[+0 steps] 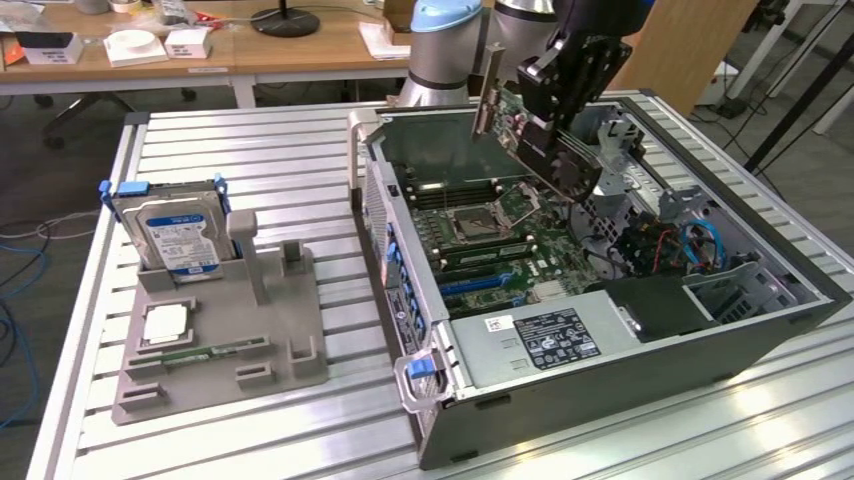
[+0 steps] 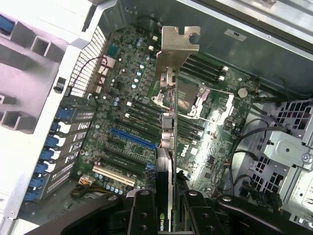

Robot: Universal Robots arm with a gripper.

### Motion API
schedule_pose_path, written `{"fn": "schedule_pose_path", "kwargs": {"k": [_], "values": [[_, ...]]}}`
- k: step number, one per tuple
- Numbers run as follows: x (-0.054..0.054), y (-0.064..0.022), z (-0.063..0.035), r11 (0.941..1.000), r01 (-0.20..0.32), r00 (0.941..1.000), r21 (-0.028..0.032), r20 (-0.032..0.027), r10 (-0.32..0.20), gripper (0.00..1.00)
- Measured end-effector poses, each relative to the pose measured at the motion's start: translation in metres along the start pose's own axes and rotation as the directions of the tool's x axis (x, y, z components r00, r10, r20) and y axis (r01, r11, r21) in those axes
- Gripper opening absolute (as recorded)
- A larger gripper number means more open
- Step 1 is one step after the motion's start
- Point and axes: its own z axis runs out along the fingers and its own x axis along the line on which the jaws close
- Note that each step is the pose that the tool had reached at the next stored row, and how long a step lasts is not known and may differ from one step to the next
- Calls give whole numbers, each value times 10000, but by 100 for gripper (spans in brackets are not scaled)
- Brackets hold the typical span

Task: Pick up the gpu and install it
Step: 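Insert the gpu into the slot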

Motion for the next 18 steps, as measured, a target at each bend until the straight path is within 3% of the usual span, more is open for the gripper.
{"fn": "schedule_pose_path", "kwargs": {"k": [18], "values": [[0,0,0,9991,419,9991,-11,-18,-419,26]]}}
